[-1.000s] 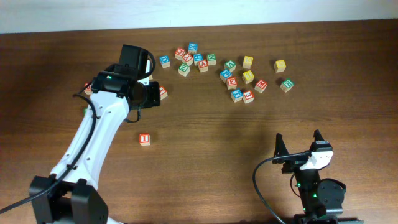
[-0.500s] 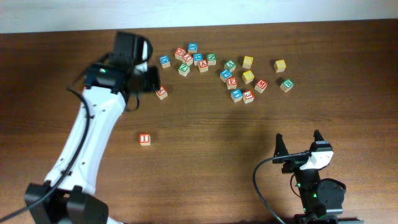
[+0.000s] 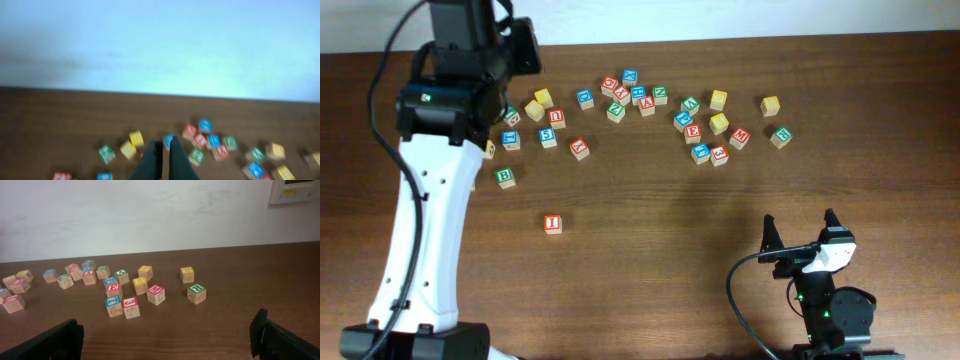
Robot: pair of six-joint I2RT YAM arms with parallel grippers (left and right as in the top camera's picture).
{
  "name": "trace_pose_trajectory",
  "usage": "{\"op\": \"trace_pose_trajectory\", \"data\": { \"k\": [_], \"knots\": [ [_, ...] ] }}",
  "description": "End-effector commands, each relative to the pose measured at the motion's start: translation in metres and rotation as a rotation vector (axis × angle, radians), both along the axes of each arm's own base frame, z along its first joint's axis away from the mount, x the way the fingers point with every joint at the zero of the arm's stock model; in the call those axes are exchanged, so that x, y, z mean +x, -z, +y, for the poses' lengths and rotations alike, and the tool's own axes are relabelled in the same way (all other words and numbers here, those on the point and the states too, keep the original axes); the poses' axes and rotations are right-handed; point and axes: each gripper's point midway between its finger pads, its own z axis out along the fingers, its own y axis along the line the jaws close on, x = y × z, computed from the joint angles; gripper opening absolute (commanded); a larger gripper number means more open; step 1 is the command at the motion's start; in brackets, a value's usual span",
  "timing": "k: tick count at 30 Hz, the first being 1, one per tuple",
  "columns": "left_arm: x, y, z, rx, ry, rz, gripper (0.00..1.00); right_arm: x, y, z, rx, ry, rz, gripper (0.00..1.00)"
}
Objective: Spell out ICRA
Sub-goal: 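Move the left gripper back over the cluster toward the yellow C block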
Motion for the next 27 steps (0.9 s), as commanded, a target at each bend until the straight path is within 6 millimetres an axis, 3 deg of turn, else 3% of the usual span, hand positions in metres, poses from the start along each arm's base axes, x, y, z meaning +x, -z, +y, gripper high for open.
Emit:
{"op": "trace_pose_trajectory", "data": {
  "k": [1, 3, 7, 12, 15, 16, 17, 19, 23, 27],
  "knots": [
    [0.02, 0.005, 0.012, 0.079, -0.004, -0.023, 0.0, 0.0, 0.003, -0.002, 0.003, 0.009, 0.006, 0.98],
    [0.028, 0.015, 0.022, 0.118, -0.034, -0.007, 0.0, 0.0, 0.003, -0.002, 0.003, 0.009, 0.006, 0.98],
    [0.049, 0.063, 0.048, 0.174, -0.123, 0.091, 0.0, 0.0, 0.003, -0.002, 0.003, 0.009, 0.006, 0.99],
    [0.066, 0.114, 0.06, 0.187, -0.139, 0.186, 0.03, 0.0, 0.003, -0.002, 0.003, 0.008, 0.006, 0.98],
    [0.077, 0.147, 0.073, 0.209, -0.137, 0.243, 0.22, 0.0, 0.003, -0.002, 0.003, 0.008, 0.006, 0.98],
    [0.08, 0.155, 0.074, 0.226, -0.113, 0.255, 0.33, 0.0, 0.003, -0.002, 0.003, 0.009, 0.006, 0.98],
    [0.085, 0.172, 0.072, 0.264, -0.043, 0.28, 0.54, 0.0, 0.003, -0.002, 0.003, 0.009, 0.006, 0.98],
    [0.09, 0.189, 0.067, 0.305, 0.041, 0.302, 0.63, 0.0, 0.003, -0.002, 0.003, 0.009, 0.006, 0.98],
    [0.094, 0.227, 0.055, 0.377, 0.199, 0.357, 0.63, 0.0, 0.003, -0.002, 0.003, 0.008, 0.006, 0.98],
    [0.095, 0.259, 0.042, 0.386, 0.323, 0.393, 0.54, 0.0, 0.003, -0.002, 0.003, 0.008, 0.006, 0.98]
  ]
}}
